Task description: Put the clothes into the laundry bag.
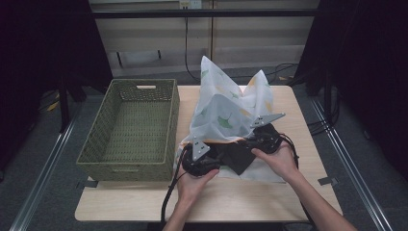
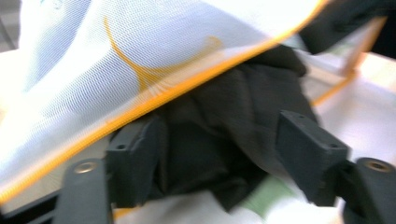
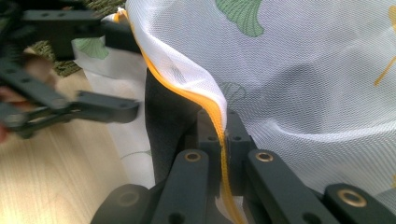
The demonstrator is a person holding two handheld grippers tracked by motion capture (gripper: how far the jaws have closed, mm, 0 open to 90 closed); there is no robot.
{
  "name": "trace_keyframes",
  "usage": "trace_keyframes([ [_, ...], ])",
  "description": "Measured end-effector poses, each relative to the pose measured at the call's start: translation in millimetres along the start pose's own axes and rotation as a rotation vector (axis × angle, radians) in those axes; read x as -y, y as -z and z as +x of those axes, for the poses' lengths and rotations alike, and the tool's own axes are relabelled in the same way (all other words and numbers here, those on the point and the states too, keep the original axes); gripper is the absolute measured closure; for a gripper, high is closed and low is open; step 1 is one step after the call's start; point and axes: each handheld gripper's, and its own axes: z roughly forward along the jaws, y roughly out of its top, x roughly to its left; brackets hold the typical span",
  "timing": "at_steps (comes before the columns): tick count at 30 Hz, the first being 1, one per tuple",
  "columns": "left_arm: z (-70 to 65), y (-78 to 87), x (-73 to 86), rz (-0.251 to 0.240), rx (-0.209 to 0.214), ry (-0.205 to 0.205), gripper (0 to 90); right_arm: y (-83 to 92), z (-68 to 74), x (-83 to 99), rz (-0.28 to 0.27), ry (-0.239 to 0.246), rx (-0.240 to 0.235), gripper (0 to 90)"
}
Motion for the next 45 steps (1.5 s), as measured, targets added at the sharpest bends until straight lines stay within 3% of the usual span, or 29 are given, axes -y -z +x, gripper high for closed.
trace_keyframes([
  [1, -1.1, 0.4, 0.8, 0.017, 0.025, -0.004, 38.6, 0.1, 0.2, -0.4, 0.004, 0.001, 0.006, 89.0],
  [3, -8.6, -8.4, 3.7, 0.078, 0.075, -0.034, 40.7, -0.4, 0.6, -1.4, 0.005, 0.004, 0.0, 89.0],
  [8, -7.6, -29.5, 9.5, 0.144, 0.107, -0.025, 28.0, 0.2, 1.3, -1.5, 0.005, 0.01, -0.004, 89.0],
  [9, -6.8, -38.9, 11.2, 0.177, 0.093, -0.005, 24.0, 0.7, 0.6, -1.4, 0.001, 0.004, -0.006, 89.1],
  [11, -6.3, -44.6, 11.1, 0.174, 0.083, -0.007, 23.0, 0.6, 0.6, -1.2, 0.003, 0.006, -0.007, 89.1],
  [13, -5.7, -46.3, 10.3, 0.186, 0.08, -0.019, 22.1, 0.4, 1.0, -1.1, 0.002, 0.006, -0.006, 89.0],
  [15, -6.0, -49.4, 6.0, 0.216, 0.047, -0.08, 22.1, 1.1, 1.2, -1.4, 0.003, 0.008, -0.007, 89.0],
  [18, -6.1, -46.1, 2.3, 0.206, 0.038, -0.088, 22.1, 1.8, 1.5, -1.3, 0.001, 0.006, 0.002, 89.0],
  [19, -5.8, -41.8, 0.9, 0.221, 0.006, -0.11, 22.0, 2.4, 0.8, -1.4, 0.0, 0.006, -0.007, 89.0],
  [20, -5.8, -41.8, 0.9, 0.221, 0.006, -0.11, 22.5, 2.7, 0.9, -1.6, -0.001, 0.005, 0.002, 89.0],
  [23, -6.7, -48.4, 8.1, 0.28, -0.03, -0.113, 20.0, 3.2, 0.9, -1.5, -0.001, 0.003, -0.004, 89.0],
  [27, -2.6, -51.4, 15.2, 0.299, -0.013, -0.103, 18.4, 4.1, 2.0, -1.8, -0.001, 0.007, 0.004, 89.0],
  [31, -1.8, -51.9, 13.9, 0.269, 0.007, -0.096, 17.9, 3.4, 1.3, -1.8, -0.001, 0.009, 0.004, 89.0],
  [33, -4.2, -57.4, 11.3, 0.281, 0.033, -0.089, 14.1, 2.4, 1.7, -2.0, 0.002, 0.011, -0.007, 89.0],
  [38, -8.0, -63.0, 6.9, 0.257, 0.044, -0.102, 12.4, 3.0, 3.3, -3.1, 0.002, 0.004, 0.001, 89.0],
  [40, -7.9, -63.3, 3.4, 0.222, 0.048, -0.077, 13.0, 2.6, 3.2, -2.9, 0.006, 0.01, -0.009, 89.0],
  [42, -6.9, -61.9, 1.4, 0.194, 0.088, -0.042, 13.5, 2.5, 3.2, -2.5, 0.005, 0.009, -0.01, 89.0],
  [45, -6.1, -66.4, 2.7, 0.206, 0.073, -0.045, 13.2, 2.5, 2.4, -2.6, 0.003, 0.01, -0.009, 89.0],
])
